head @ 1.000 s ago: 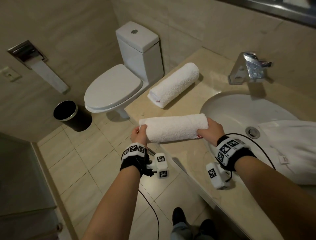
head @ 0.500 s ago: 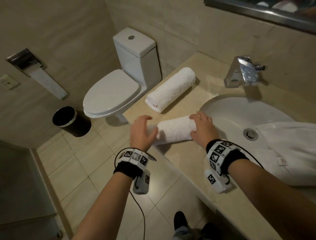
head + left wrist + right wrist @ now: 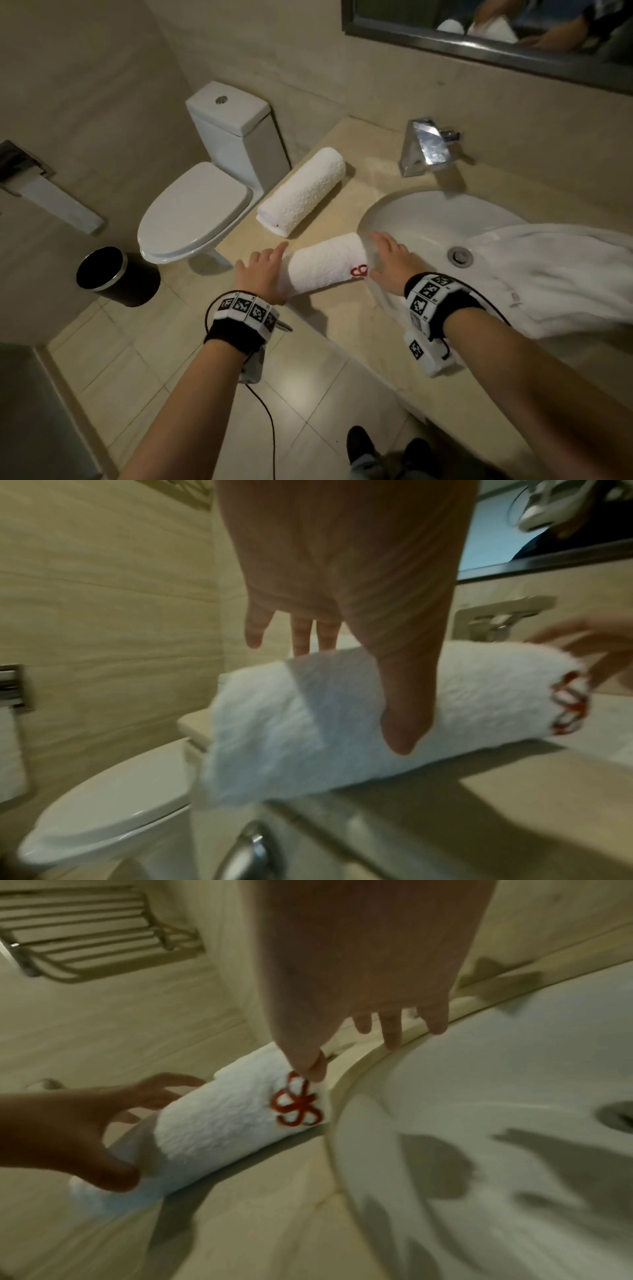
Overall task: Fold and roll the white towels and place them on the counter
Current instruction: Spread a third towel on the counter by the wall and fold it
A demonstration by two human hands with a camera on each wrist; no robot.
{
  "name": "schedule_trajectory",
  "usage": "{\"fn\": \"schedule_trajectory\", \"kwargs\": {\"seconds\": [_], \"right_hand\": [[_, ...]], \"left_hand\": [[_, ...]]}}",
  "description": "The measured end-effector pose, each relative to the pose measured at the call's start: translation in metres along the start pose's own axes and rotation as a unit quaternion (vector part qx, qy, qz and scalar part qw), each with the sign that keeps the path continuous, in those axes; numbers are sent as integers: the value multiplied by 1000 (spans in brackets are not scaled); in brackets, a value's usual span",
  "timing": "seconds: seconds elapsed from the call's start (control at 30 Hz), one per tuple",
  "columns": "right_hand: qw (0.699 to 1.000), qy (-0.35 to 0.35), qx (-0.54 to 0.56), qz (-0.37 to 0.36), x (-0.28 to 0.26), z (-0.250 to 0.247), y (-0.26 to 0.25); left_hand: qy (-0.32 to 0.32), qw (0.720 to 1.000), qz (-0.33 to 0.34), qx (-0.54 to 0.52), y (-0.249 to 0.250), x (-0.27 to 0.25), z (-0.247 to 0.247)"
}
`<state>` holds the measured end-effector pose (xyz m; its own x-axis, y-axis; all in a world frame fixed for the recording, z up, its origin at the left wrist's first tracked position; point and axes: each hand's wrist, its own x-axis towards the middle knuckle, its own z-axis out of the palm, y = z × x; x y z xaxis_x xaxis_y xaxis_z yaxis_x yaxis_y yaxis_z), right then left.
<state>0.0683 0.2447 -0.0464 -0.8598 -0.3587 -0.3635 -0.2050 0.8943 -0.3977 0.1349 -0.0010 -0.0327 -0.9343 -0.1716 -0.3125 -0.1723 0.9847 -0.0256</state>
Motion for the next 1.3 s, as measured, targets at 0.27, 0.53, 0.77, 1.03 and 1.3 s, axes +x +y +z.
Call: {"fn": "schedule_trajectory", "kwargs": {"seconds": [0.27,0.53,0.77,1.03,1.3], "right_hand": [[956,-51,-95,271,-81,-16,134],[953,-88,-36,287,-141,0,196],[964,82,13,254,-158,-10,210],[915,108,202,332,-150,-44,222],[812,345,368,293,-171,-71,243]], "left_hand": [[23,987,159,-11,116,-2,-28],[-6,973,232,5,202,-15,-40],[-36,960,277,22,265,-37,-32],[-44,955,294,27,303,-62,-43],[-59,952,300,1,344,-64,-45]]}}
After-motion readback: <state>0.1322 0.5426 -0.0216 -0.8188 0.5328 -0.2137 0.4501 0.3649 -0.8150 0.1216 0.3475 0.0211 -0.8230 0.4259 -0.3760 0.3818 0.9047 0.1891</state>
